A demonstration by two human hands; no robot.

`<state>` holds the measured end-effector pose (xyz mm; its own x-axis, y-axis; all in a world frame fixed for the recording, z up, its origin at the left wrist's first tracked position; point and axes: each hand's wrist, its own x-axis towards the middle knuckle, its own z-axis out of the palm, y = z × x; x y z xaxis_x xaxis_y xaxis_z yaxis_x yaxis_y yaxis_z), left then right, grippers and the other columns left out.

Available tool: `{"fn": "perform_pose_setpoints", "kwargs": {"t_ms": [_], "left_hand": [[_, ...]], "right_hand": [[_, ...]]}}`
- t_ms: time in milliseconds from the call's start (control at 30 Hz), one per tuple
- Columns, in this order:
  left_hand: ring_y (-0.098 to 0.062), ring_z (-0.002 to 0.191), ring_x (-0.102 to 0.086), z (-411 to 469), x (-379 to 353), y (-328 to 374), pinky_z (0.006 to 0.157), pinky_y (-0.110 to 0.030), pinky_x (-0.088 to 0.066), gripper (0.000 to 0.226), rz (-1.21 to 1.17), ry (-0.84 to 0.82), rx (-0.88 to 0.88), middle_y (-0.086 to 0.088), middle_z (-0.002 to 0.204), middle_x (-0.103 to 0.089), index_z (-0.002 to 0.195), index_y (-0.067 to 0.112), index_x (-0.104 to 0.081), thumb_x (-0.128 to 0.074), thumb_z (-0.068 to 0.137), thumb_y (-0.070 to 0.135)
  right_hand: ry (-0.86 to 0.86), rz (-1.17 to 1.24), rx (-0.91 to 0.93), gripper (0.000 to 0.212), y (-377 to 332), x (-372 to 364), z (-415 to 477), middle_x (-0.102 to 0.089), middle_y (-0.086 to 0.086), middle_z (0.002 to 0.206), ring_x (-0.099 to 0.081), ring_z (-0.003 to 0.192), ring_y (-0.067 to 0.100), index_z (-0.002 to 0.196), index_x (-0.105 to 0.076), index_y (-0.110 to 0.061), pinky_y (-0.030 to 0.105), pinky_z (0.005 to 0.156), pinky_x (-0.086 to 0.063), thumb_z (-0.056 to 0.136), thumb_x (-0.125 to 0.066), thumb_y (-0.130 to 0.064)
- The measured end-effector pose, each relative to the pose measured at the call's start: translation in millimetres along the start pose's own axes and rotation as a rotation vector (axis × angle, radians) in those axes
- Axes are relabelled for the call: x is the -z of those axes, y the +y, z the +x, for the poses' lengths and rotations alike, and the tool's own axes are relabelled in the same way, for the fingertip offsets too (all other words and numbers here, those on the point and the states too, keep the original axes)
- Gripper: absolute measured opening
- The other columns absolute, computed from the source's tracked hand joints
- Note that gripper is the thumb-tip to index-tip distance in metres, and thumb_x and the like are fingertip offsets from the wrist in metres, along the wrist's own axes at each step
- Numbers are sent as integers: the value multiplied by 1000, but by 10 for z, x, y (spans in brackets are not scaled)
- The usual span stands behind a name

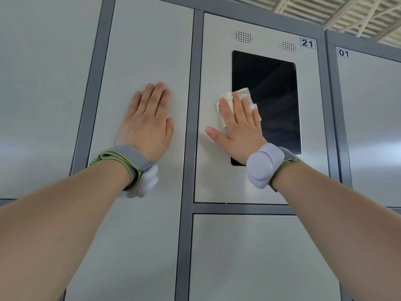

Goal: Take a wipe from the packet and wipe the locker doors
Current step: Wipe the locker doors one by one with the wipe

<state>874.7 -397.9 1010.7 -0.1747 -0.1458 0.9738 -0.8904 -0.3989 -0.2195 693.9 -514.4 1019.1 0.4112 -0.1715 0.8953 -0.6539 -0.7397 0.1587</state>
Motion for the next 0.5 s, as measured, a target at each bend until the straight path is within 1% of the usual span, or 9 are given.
{"fn": "perform_pose_setpoints", "kwargs": {"t_ms": [67,100,167,200,300,367,433,500], "left_hand": [[-33,143,-19,8,3,-4,117,-40,-5,68,-10,1,8,-17,153,-24,144,-3,-28,-16,89,34],[-33,143,-19,12,7,-19,117,-39,-5,68,-21,-1,13,-17,153,-25,144,-3,-29,-16,88,34],[-33,143,-19,23,10,-4,117,-39,-5,67,-34,-2,23,-16,153,-25,144,-3,-30,-19,88,32],[-33,143,-19,26,10,-2,117,-39,-6,65,-39,-2,29,-16,153,-26,143,-3,-30,-21,88,31],[-33,142,-21,26,9,18,117,-38,-6,64,-51,8,42,-16,152,-28,142,-3,-33,-23,88,30],[-32,141,-23,27,20,28,116,-36,-6,65,-69,14,51,-16,151,-29,141,-3,-34,-22,87,32],[-32,141,-23,21,33,27,116,-36,-6,67,-94,19,64,-16,151,-30,141,-3,-35,-21,87,34],[-31,142,-21,22,39,66,116,-36,-5,67,-97,18,89,-15,152,-28,142,-2,-34,-22,87,34]], "right_hand": [[-24,4,63,83,21,-27,-139,19,3,157,21,143,24,150,7,-25,41,114,14,87,-21,-72],[-30,-7,98,82,39,-36,-215,20,2,157,22,143,23,150,8,-26,40,114,15,88,-20,-71],[-36,-50,163,85,130,-22,-299,22,1,156,24,142,21,150,9,-28,39,114,16,83,-12,-74],[-46,-65,179,83,170,-2,-288,22,0,156,24,142,21,150,9,-29,38,114,16,83,-11,-74],[-41,-45,120,72,280,72,-110,18,1,157,18,144,22,150,5,-30,38,115,12,92,-23,-62],[-7,-16,47,71,300,112,17,16,2,158,16,144,24,150,3,-30,39,115,11,93,-26,-60],[-4,10,31,75,255,66,33,17,4,157,17,144,26,151,3,-28,41,114,12,91,-25,-63],[-2,29,79,84,232,-9,-87,18,5,157,19,144,26,151,5,-26,40,113,15,85,-18,-73]]}}
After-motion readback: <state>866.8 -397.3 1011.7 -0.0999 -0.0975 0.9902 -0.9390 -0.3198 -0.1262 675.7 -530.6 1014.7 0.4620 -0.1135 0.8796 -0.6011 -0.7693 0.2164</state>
